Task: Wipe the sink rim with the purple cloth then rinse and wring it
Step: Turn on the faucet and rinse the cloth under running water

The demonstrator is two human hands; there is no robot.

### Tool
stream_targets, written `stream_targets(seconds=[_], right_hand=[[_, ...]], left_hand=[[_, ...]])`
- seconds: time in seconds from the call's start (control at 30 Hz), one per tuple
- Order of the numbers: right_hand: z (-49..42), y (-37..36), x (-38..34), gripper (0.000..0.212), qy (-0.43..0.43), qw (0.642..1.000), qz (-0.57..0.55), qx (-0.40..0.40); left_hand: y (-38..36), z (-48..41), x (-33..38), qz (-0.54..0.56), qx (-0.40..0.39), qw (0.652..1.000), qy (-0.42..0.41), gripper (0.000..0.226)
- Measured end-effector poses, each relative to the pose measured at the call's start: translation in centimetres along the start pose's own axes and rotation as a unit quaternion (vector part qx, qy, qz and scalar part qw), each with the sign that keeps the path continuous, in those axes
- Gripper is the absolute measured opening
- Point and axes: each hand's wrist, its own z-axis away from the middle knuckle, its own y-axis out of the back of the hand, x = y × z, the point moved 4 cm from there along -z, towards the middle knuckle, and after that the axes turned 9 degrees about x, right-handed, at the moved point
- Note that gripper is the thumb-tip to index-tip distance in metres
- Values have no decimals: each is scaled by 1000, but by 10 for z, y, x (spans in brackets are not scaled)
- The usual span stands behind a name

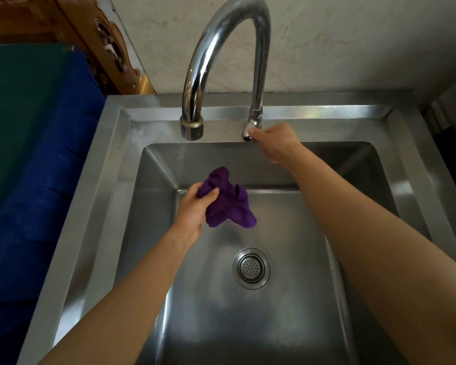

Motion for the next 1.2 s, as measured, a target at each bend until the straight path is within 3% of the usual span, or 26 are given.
stream_targets(seconds=[0.33,0.47,0.63,0.83,0.97,1.07,1.2], right_hand=[[-6,2,-6,26,17,998,45,29],[-12,-1,-6,39,25,997,62,39],[-13,-1,-7,26,24,994,103,18],[-15,-2,-10,29,36,996,79,30],[-14,-4,-8,26,-4,999,47,8],[-9,-1,-10,24,11,997,75,25],[5,5,-6,41,0,998,30,55]], left_hand=[[8,-3,-3,1,-14,1000,-17,17],[10,-3,-5,3,-15,1000,-14,19],[10,-4,-6,0,-17,1000,-16,20],[8,-7,-9,0,-12,1000,-15,19],[8,-7,-10,2,-14,1000,-16,20],[7,-8,-11,-1,-27,999,-17,21],[5,-7,-12,21,-49,999,-6,22]])
